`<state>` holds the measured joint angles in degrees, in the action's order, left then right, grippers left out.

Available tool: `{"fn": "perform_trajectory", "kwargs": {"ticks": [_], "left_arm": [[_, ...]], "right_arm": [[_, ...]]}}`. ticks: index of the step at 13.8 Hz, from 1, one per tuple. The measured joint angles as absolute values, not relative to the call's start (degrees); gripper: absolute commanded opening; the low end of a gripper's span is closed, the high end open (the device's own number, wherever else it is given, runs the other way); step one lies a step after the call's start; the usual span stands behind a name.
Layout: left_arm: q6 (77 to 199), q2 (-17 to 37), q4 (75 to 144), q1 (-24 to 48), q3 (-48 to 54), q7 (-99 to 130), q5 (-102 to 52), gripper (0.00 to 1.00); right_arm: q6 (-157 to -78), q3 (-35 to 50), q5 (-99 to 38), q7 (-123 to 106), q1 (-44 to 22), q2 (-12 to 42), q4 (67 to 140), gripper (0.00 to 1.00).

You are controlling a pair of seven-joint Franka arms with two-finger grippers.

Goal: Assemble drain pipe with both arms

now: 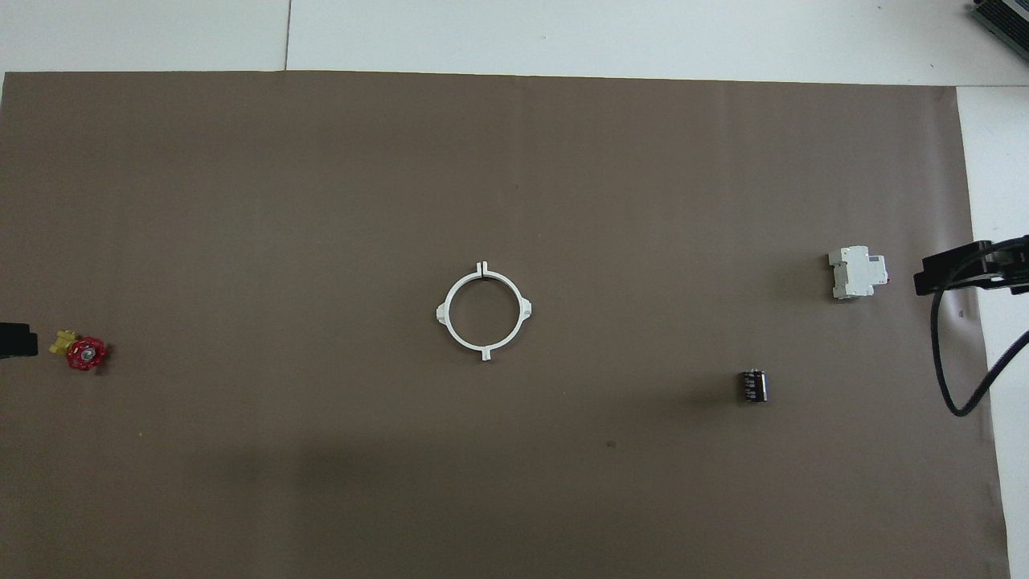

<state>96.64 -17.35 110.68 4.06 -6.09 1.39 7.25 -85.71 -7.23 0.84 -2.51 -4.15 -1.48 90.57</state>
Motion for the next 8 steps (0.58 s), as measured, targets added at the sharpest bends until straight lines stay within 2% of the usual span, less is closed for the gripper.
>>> {"fn": "perform_trajectory", "kwargs": {"ticks": [3, 8], "left_arm": [[100.44, -15.68, 112.49, 4.07, -5.99, 1.39, 6.51, 1.0], [99.83, -12.14, 112.63, 4.17, -5.75, 1.39, 5.77, 1.0]], "right_arm": [[-85.71, -7.23, 0.84, -2.51, -4.15, -1.48, 90.57, 1.0], [-85.71, -7.23, 0.84, -2.51, -4.15, -1.48, 90.57, 1.0]]}}
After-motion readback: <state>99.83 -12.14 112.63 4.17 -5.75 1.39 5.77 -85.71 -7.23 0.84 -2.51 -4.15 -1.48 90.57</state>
